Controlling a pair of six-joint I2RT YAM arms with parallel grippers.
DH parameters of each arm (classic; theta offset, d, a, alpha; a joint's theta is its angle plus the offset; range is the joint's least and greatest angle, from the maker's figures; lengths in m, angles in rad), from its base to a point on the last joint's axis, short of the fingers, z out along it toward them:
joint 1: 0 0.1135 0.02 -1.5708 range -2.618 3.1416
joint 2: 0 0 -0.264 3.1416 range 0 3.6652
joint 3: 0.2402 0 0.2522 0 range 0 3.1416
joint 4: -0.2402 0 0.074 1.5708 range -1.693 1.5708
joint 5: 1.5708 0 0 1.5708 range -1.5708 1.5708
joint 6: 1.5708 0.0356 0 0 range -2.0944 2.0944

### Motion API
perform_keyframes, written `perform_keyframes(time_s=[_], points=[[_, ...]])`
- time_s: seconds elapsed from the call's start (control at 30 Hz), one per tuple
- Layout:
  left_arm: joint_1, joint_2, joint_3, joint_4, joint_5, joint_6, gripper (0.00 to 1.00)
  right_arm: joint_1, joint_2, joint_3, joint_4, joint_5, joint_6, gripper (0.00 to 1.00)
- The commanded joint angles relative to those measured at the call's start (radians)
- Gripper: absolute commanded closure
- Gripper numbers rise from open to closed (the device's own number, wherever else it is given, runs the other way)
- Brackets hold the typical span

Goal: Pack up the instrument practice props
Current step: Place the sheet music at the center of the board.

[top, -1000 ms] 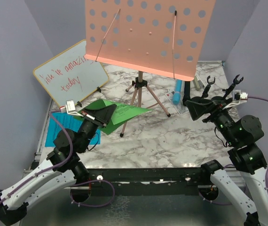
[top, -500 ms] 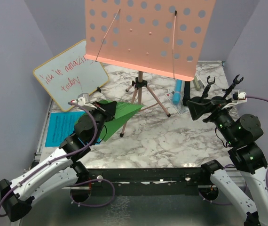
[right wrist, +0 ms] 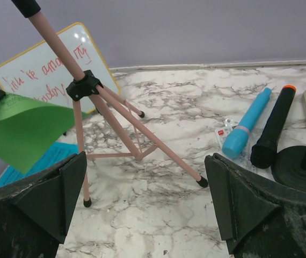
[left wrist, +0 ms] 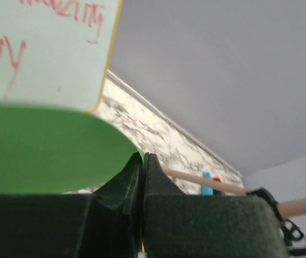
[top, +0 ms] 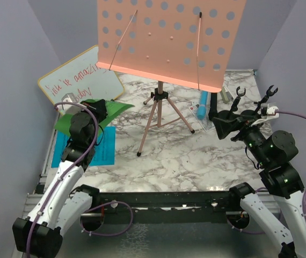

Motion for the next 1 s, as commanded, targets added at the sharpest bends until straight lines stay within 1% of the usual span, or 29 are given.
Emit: perform_keyframes(time_s=[0.0,0.1,0.2,0.33,0.47,0.57,0.7,0.97], points=[[0.131,0.030,0.073,-0.039,0.042,0.065,1.00,-0.004,-0.006,-0.016,-0.025,0.016,-0.067,0.00],[0.235,0.074,0.100,-0.037,0.088,0.072,1.00,-0.003,-0.008,-0.027,-0.006,-0.021,-0.066,0.00],[0.310,0.118,0.126,-0.025,0.109,0.085,1.00,-0.003,-0.020,-0.039,0.007,-0.052,-0.061,0.00],[0.412,0.173,0.219,-0.074,0.147,0.125,1.00,-0.002,-0.053,-0.052,0.012,-0.052,-0.062,0.00],[0.460,0.173,0.330,-0.178,0.150,0.167,1.00,-0.001,-0.089,-0.060,0.012,-0.053,-0.065,0.00],[0.462,0.125,0.353,-0.247,0.115,0.188,1.00,-0.001,-0.112,-0.069,0.020,-0.049,-0.066,0.00],[0.462,0.053,0.295,-0.315,0.117,0.169,1.00,0.009,-0.121,-0.082,0.032,-0.045,-0.069,0.00],[0.458,-0.070,-0.033,-0.332,0.243,0.000,1.00,0.042,-0.121,-0.082,0.030,-0.029,-0.083,0.00]])
